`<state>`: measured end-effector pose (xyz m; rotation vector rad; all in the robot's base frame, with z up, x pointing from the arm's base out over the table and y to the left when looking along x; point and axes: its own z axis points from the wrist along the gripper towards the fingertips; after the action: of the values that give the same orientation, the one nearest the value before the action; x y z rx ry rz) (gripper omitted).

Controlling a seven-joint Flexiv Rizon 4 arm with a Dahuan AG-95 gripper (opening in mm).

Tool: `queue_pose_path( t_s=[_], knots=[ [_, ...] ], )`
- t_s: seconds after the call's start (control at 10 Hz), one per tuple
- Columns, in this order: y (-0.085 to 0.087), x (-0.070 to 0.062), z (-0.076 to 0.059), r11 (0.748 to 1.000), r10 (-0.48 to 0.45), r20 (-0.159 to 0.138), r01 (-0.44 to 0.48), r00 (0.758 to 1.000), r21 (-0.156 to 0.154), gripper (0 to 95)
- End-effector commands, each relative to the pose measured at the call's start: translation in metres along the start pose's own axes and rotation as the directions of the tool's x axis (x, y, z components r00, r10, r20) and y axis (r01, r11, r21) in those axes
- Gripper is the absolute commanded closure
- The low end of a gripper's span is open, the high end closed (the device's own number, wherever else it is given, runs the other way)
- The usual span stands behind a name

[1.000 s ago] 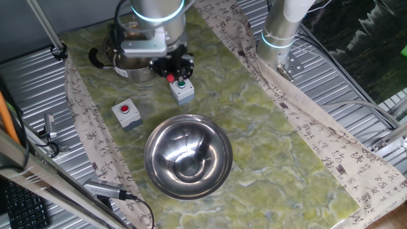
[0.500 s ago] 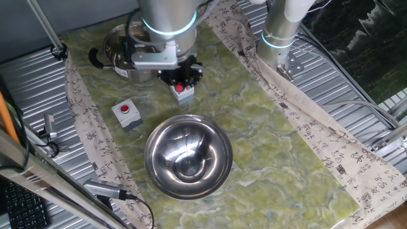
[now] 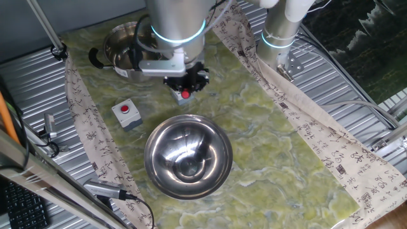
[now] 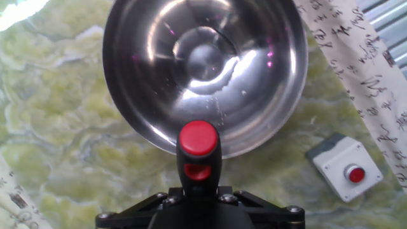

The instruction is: Scoop water with a large spoon from one bowl to another

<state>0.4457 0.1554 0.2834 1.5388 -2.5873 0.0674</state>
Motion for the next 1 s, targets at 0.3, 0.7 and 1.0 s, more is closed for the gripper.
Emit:
queue_pose_path(
  t_s=[0.3, 0.7, 1.0],
  knots=[
    [0.017, -0.013, 0.003, 1.0, 0.01, 0.006, -0.01, 1.0, 0.001, 95.0],
    [0.021, -0.015, 0.004, 1.0, 0.012, 0.004, -0.012, 1.0, 0.007, 95.0],
    [0.021, -0.015, 0.004, 1.0, -0.029, -0.006, 0.029, 1.0, 0.008, 95.0]
  ],
)
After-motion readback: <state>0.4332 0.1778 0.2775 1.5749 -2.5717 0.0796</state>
